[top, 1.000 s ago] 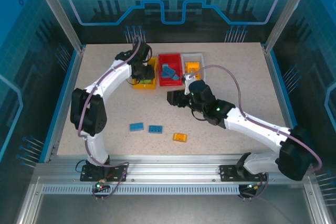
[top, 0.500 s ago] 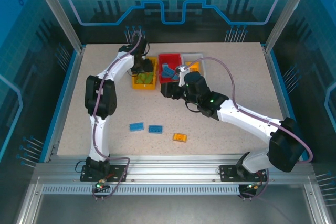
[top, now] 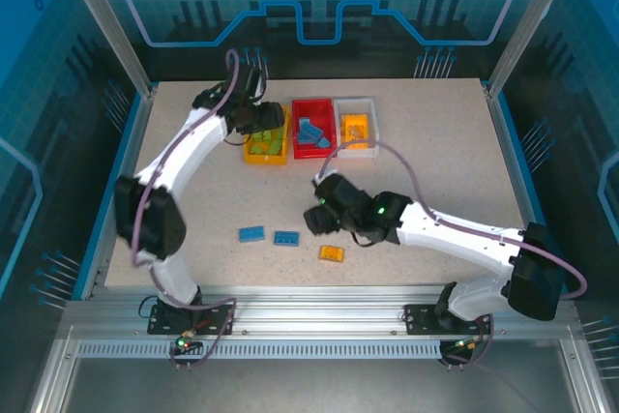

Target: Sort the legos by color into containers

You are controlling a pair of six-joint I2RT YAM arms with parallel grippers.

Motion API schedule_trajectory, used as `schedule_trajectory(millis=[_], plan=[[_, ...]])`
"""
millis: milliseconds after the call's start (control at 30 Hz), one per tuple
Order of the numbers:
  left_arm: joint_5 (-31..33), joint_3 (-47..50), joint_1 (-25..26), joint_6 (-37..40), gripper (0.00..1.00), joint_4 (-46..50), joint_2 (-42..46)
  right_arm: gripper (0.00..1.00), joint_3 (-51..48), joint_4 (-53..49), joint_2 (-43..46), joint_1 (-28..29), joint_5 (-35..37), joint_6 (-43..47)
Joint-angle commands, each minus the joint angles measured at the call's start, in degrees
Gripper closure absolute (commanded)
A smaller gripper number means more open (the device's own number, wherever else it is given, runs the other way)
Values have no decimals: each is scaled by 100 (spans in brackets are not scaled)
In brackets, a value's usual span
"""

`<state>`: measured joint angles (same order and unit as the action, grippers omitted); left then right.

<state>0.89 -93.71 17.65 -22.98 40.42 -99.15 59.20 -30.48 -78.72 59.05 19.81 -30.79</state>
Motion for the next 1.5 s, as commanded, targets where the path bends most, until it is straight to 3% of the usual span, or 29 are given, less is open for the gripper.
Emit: schedule_trajectory(millis=[0,200,400,533,700,1100,1467], plan=[[-396,1048,552,-560,41,-424,1072,24,-71,-1437,-290,485,476,74],[-239,3040,1367,-1672,41,-685,3170,17,204,-1691,-1204,696,93,446],[-122,4222,1540,-2481,42,46,5052,17,541,-1857,-1948,548,172,778],[41,4395,1542,-2626,42,628,5772,25,473,-1606,-2115,392,-7,937],[21,4361,1546,-2659,42,689,5847,42,452,-1378,-2208,107,-281,1064],[-68,4300,1542,-2632,42,512,5741,63,284,-880,-2201,-357,-839,967],[-175,4361,1540,-2673,43,308,5627,55,286,-921,-2506,-469,-922,856]])
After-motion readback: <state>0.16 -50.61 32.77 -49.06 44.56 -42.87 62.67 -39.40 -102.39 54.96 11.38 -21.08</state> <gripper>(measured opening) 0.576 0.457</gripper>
